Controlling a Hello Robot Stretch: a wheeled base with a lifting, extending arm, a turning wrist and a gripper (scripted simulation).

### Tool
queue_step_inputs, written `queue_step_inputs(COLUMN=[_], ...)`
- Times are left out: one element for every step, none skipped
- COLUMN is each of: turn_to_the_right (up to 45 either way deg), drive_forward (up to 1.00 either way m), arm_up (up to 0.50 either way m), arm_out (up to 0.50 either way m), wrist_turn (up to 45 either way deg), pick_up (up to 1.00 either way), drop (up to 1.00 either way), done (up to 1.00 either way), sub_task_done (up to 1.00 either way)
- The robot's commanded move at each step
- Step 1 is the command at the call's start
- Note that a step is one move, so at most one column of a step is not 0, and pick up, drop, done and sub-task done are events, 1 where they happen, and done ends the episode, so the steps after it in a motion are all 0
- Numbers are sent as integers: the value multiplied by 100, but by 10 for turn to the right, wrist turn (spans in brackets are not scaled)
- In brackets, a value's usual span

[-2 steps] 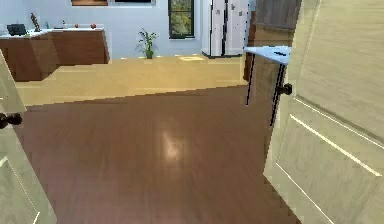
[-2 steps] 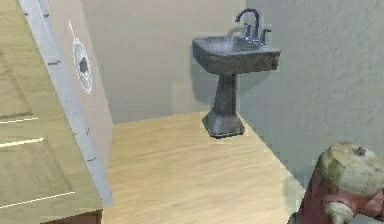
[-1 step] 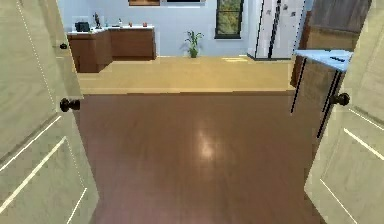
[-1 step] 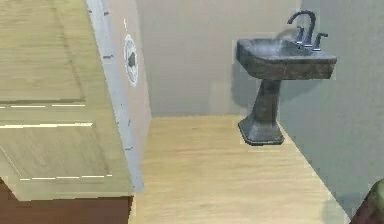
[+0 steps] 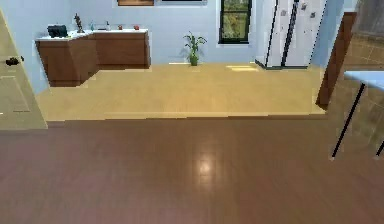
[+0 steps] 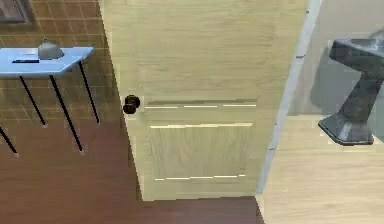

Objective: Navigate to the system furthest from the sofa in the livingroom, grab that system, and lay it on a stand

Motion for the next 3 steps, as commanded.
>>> queue_step_inputs(turn_to_the_right=[-390, 0, 330], drive_forward=[0, 5, 0], arm_up=[0, 0, 0], arm_out=[0, 0, 0], wrist_turn=[0, 0, 0], pick_up=[0, 0, 0], drop=[0, 0, 0], done=[0, 0, 0], sub_task_done=[0, 0, 0])
